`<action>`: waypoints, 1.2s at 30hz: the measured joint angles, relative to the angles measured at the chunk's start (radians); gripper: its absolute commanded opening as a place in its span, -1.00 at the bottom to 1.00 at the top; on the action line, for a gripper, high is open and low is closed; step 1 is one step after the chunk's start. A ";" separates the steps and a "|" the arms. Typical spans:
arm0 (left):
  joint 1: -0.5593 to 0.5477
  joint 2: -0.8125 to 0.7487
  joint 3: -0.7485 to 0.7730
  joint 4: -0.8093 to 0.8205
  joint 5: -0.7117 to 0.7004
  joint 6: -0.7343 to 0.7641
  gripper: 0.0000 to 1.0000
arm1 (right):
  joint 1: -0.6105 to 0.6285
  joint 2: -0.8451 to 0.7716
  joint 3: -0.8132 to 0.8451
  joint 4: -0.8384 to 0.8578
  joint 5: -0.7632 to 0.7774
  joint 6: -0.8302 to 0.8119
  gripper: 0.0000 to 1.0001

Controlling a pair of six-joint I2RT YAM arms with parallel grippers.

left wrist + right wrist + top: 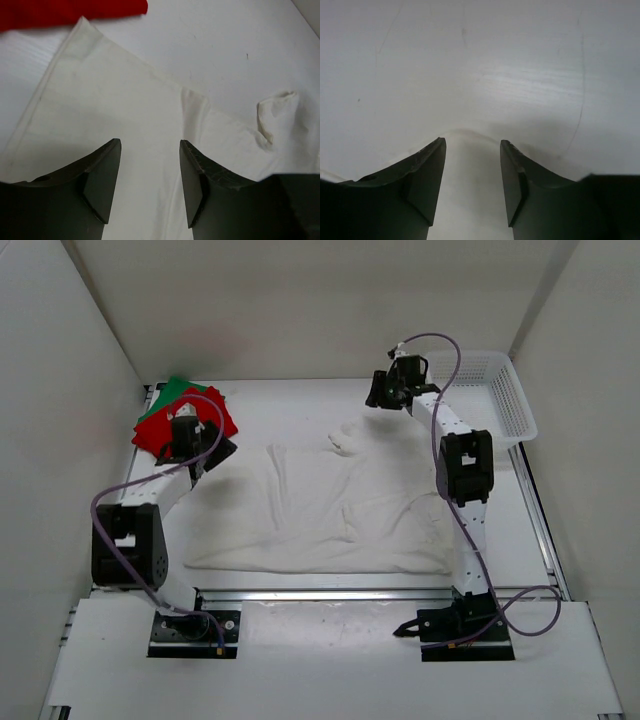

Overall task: Fold and stack the t-shirts
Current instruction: Grap the side of the flattened tshirt furthest away from the robot with both arms

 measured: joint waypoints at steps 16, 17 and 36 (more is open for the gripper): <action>0.104 0.324 0.256 -0.131 -0.072 0.103 0.20 | 0.009 0.351 0.546 -0.375 -0.016 -0.110 -0.06; 0.109 0.324 0.256 -0.133 -0.073 0.107 0.20 | 0.014 0.353 0.556 -0.382 -0.017 -0.113 -0.07; 0.141 0.424 0.359 -0.181 -0.061 0.149 0.21 | -0.025 0.261 0.644 -0.449 0.119 -0.077 -0.40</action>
